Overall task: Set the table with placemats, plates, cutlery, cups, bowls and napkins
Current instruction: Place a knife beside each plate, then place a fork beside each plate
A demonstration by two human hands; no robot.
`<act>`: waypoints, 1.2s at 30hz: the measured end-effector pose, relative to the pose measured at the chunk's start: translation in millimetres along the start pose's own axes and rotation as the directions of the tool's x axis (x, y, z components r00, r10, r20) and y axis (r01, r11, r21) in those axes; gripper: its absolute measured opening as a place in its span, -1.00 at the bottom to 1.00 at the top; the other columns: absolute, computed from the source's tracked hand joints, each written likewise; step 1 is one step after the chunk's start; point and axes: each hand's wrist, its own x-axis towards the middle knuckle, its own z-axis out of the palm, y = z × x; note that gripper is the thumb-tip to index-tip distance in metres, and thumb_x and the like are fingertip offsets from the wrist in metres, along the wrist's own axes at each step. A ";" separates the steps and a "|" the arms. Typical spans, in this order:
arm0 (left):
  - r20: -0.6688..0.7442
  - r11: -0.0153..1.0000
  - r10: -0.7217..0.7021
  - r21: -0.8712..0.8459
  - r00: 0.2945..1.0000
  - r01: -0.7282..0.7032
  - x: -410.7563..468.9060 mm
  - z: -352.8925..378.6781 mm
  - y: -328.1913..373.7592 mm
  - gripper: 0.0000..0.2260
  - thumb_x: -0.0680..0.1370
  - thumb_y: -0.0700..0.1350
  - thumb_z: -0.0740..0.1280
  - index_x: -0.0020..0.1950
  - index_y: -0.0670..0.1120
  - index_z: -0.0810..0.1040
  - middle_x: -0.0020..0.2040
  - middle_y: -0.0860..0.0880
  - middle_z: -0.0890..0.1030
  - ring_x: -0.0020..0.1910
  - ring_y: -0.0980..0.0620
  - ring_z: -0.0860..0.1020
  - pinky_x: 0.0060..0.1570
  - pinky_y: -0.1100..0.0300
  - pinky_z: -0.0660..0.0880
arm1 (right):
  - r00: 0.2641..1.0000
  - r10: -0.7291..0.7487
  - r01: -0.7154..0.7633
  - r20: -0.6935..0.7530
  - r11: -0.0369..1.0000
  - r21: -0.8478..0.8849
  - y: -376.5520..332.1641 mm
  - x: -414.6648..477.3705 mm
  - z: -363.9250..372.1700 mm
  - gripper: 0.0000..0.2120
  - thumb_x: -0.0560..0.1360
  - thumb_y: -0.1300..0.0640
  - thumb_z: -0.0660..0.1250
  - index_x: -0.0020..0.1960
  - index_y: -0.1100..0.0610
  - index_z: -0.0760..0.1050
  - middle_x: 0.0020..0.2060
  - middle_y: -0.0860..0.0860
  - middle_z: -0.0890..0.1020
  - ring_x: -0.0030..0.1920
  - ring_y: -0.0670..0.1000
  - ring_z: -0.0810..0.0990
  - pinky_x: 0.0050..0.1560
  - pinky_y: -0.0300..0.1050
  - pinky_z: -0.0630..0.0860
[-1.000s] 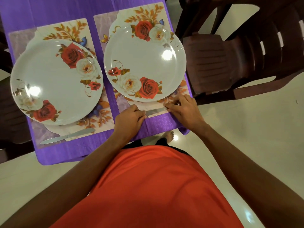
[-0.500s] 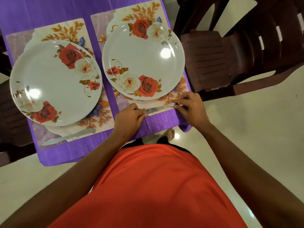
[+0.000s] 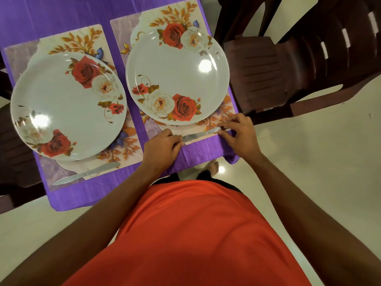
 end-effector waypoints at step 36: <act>0.049 0.809 -0.477 -0.367 0.878 0.460 385.1 122.5 287.9 -0.87 0.54 -0.05 0.40 -0.22 0.07 0.61 -0.30 0.01 0.66 -0.24 -0.01 0.66 -0.06 0.01 0.61 | 0.935 0.325 -0.340 0.140 0.711 0.615 296.4 268.6 -239.7 -0.87 0.57 0.23 0.38 0.00 0.06 0.67 -0.23 -0.03 0.69 -0.21 -0.16 0.63 -0.11 -0.26 0.57</act>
